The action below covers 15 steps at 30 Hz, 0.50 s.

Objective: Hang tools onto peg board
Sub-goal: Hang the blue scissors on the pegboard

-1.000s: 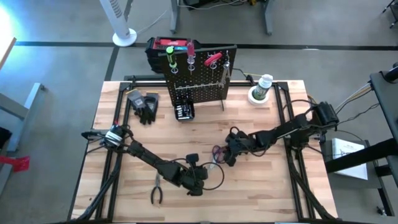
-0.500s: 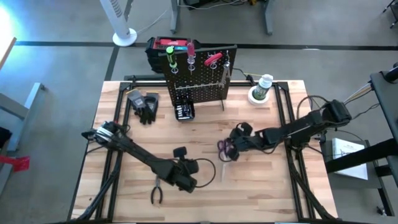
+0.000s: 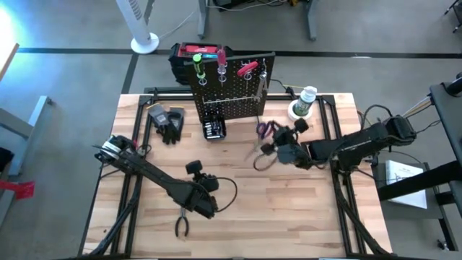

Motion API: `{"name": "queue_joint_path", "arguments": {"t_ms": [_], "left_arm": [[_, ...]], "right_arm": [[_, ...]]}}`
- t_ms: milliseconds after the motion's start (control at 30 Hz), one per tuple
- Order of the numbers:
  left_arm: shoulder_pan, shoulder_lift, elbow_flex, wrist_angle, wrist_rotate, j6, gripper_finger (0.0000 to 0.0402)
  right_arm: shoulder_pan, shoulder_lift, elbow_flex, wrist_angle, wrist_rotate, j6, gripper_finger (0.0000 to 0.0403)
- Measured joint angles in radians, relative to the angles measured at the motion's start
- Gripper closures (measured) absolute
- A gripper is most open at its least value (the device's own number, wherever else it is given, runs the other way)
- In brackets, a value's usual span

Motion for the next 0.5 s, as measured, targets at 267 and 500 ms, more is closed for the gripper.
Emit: {"name": "queue_joint_path", "arguments": {"t_ms": [267,500], "left_arm": [[-0.01,-0.075,-0.204,0.161,0.006,-0.15,0.0401],[-0.017,-0.125,-0.335,0.339,0.009,-0.165,0.0401]], "right_arm": [[-0.159,0.09,0.057,0.052,0.011,-0.23,0.0403],[-0.264,0.108,0.054,0.205,-0.114,-0.281,0.0403]]}}
